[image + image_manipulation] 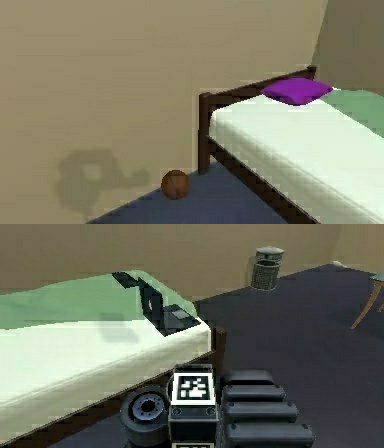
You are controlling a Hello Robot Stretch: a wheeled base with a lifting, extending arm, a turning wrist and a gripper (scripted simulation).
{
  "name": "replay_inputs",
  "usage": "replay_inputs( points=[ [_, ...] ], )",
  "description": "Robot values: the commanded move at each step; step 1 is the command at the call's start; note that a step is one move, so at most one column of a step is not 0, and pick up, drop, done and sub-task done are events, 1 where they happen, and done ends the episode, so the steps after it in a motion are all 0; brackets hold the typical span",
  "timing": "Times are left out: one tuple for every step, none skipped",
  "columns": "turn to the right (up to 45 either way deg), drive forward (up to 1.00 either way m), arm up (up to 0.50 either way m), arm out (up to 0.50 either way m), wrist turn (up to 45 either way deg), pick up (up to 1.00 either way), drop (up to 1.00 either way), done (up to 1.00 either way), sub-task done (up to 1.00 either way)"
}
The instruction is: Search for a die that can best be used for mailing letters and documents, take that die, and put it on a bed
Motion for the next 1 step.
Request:
replay_inputs(
  points=[
    [21.0,0.00,0.00,0.00,0.0,0.00,0.00,0.00,0.00]
  ],
)
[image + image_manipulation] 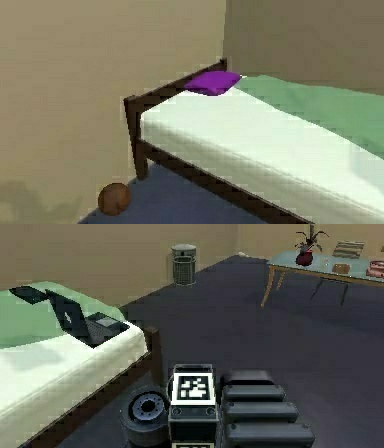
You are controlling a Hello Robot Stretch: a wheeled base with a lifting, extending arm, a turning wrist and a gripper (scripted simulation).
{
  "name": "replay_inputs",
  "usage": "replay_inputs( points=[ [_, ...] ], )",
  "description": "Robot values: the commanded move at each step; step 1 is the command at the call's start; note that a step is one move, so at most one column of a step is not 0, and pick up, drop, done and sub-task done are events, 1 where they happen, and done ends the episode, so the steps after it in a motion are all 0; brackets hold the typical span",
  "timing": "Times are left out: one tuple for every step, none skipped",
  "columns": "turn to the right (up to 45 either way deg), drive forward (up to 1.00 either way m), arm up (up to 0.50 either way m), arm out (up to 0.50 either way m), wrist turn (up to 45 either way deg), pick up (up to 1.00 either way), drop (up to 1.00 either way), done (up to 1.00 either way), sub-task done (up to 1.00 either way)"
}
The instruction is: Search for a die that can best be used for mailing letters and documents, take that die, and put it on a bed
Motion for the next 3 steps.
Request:
replay_inputs(
  points=[
    [0.0,0.30,0.00,0.00,0.0,0.00,0.00,0.00,0.00],
    [42.0,0.00,0.00,0.00,0.0,0.00,0.00,0.00,0.00],
    [0.0,0.35,0.00,0.00,0.0,0.00,0.00,0.00,0.00]
  ],
)
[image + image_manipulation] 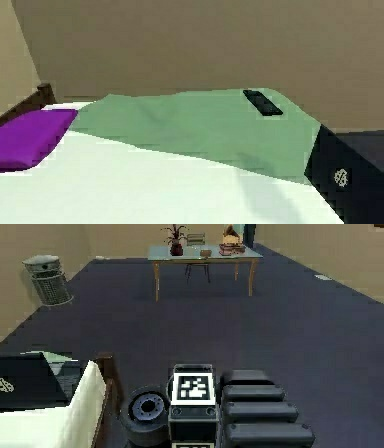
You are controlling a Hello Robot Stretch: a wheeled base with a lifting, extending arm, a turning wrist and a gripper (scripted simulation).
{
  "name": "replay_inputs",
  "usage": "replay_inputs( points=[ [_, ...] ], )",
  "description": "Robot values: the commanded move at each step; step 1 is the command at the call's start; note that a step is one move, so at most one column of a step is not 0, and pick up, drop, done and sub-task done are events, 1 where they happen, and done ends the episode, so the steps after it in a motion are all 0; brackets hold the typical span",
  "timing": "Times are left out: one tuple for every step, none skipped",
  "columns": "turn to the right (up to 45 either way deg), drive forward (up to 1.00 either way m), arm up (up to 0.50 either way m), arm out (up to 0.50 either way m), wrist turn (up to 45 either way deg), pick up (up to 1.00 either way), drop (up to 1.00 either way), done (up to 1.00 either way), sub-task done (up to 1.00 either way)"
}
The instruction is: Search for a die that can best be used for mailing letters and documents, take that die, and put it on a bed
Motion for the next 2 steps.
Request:
replay_inputs(
  points=[
    [-6.0,0.00,0.00,0.00,0.0,0.00,0.00,0.00,0.00],
    [3.0,0.00,0.00,0.00,0.0,0.00,0.00,0.00,0.00]
  ],
)
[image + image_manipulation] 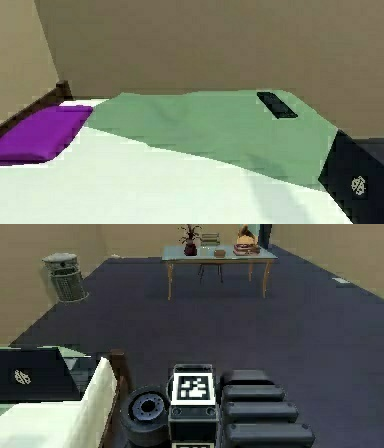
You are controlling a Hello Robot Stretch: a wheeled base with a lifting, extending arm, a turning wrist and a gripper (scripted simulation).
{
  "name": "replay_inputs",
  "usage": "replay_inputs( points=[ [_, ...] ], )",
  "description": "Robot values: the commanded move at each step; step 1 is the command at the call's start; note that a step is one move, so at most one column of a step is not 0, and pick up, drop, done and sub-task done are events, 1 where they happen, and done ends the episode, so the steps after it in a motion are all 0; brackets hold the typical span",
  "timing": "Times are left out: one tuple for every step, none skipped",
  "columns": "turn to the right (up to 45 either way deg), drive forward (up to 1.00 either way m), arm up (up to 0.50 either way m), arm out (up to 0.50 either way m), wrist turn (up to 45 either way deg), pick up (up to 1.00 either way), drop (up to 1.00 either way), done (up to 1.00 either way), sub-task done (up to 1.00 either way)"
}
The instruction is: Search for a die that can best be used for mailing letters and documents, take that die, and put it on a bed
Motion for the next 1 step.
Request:
replay_inputs(
  points=[
    [-45.0,0.00,0.00,0.00,0.0,0.00,0.00,0.00,0.00]
  ],
)
